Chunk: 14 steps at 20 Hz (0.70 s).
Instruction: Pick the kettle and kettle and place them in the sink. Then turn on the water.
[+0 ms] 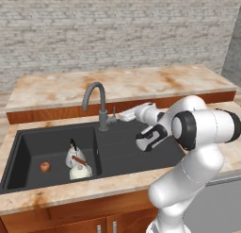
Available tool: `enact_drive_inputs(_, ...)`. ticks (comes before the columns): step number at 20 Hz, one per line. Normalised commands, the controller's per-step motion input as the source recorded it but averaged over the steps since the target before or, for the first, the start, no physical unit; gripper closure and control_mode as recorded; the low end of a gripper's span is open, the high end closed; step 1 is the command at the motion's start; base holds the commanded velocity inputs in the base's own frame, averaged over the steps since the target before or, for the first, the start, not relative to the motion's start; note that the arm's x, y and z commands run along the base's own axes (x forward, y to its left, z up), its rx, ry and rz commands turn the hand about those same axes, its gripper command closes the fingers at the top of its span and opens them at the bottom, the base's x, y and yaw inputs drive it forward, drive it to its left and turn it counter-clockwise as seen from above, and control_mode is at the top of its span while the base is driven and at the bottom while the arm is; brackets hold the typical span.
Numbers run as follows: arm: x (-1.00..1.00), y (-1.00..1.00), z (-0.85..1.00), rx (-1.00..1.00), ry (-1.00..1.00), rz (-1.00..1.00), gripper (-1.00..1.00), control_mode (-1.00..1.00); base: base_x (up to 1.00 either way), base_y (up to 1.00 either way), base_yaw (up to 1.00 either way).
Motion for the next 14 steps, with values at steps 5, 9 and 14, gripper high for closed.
enact_drive_inputs(5, 0.08, 0.08, -0.14, 0.06, -0.04, -0.09, -1.00, -1.00, 0.00, 0.00, 0.00)
enact_drive_inputs(9, 0.05, 0.04, -0.14, 0.08, -0.03, -0.09, -1.00, -1.00, 0.00, 0.00, 0.00)
enact_drive_inputs(14, 0.07, 0.02, -0.13, 0.05, -0.01, -0.06, -1.00, -1.00, 0.00, 0.00, 0.00)
